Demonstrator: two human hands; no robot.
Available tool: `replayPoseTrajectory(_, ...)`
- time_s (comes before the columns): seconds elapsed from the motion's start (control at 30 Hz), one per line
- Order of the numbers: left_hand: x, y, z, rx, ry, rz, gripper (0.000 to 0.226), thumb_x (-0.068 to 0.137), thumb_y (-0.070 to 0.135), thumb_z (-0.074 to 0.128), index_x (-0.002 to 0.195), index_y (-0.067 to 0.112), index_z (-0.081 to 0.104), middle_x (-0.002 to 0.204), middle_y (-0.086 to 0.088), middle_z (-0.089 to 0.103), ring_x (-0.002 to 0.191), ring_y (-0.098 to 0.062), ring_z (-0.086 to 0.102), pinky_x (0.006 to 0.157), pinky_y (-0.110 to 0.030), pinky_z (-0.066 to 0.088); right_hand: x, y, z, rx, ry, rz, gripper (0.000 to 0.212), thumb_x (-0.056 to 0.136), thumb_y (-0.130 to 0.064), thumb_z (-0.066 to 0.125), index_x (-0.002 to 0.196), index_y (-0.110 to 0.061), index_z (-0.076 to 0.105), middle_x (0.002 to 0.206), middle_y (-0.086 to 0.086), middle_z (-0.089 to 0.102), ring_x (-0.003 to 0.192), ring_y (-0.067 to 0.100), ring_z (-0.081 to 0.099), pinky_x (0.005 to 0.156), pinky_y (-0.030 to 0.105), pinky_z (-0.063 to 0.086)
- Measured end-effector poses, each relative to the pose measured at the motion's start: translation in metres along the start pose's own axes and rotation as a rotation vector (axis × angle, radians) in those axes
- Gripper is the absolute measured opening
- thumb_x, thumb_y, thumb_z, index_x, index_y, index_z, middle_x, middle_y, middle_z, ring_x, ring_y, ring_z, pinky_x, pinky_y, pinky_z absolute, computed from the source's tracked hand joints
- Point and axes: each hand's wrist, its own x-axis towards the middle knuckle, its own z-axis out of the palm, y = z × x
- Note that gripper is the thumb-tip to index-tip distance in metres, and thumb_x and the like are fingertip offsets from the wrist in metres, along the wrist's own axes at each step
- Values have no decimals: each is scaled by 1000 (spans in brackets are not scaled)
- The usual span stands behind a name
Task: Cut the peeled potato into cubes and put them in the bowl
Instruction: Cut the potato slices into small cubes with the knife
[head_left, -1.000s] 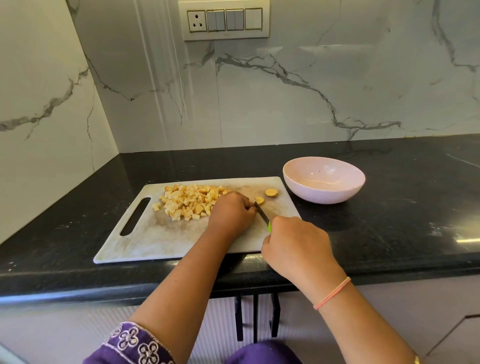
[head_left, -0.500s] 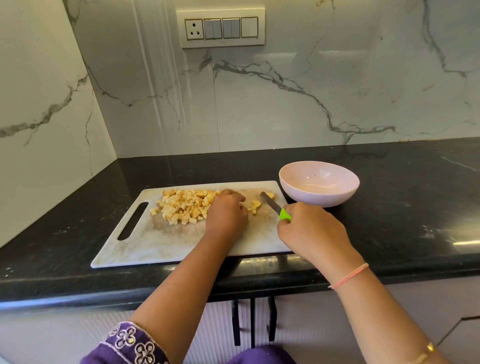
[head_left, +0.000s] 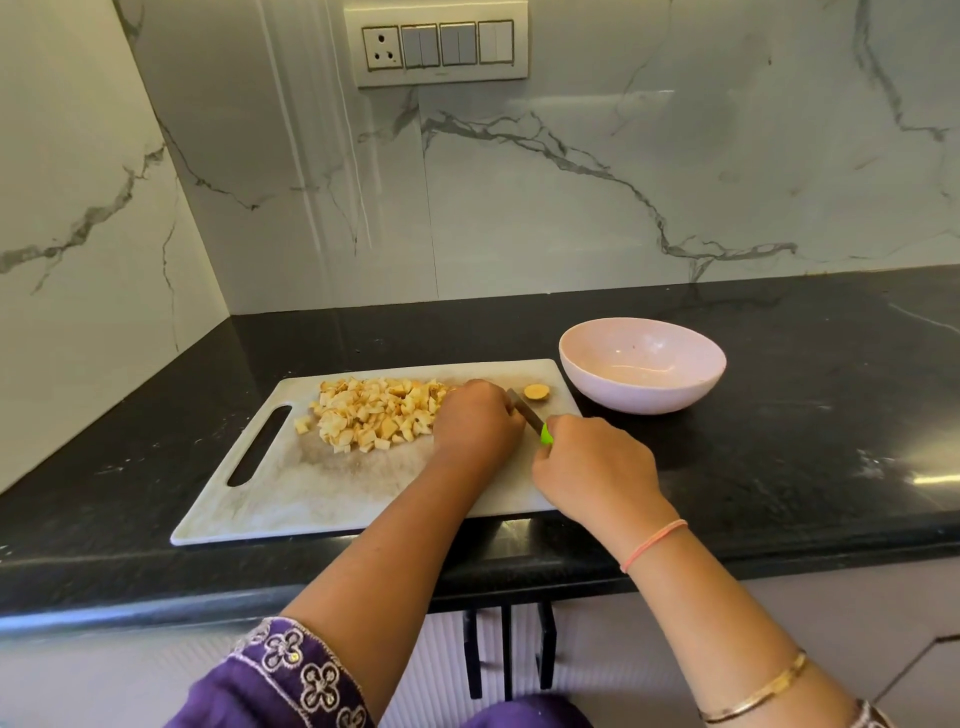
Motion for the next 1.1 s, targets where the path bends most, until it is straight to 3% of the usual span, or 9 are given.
replayPoseTrajectory(0.23,0,0,5,-25,5,-18,38,90,21,53,53,19,45,54,1,39,52,-12,38,47,-23,25,-4,-1,-7,-70,-25,-41,16,93,-28,45,101,-18,55,81,-2,47,75,19,48,62,29,34)
replayPoseTrajectory(0.43,-2,-8,9,-34,46,-16,30,91,21,52,64,12,60,59,-1,45,61,-17,46,56,-26,33,-19,2,-19,-62,-51,-51,17,92,-28,44,102,-18,56,84,-1,51,78,20,51,63,29,36)
replayPoseTrajectory(0.53,-1,-11,11,-61,96,1,25,91,19,51,78,8,70,76,-7,59,73,-21,55,62,-27,38,-19,10,-28,-28,-73,-27,25,91,-27,45,111,-20,57,98,2,60,85,23,55,68,30,41)
replayPoseTrajectory(0.63,1,-15,8,-85,165,-1,25,94,17,53,111,10,69,110,-8,63,99,-22,58,77,-24,40,-15,17,-23,63,-14,-10,15,90,-26,44,91,-19,57,77,0,56,75,24,53,60,28,39)
replayPoseTrajectory(0.7,1,-14,8,-100,183,1,28,95,16,53,119,12,65,119,-6,60,106,-22,56,81,-23,40,-11,21,-16,138,10,8,14,90,-24,44,80,-19,51,66,-2,48,67,23,49,53,27,33)
replayPoseTrajectory(0.9,0,-6,10,-81,76,184,26,92,20,55,113,18,70,110,-5,63,100,-23,57,83,-30,42,-1,18,10,355,125,59,22,94,-25,41,103,-20,61,88,6,64,82,30,57,64,32,42)
replayPoseTrajectory(1.1,14,-14,8,79,-5,256,27,93,17,50,108,12,72,105,-9,64,97,-27,58,82,-34,46,5,12,23,339,211,54,34,96,-25,37,127,-22,51,99,11,65,92,35,59,68,35,43)
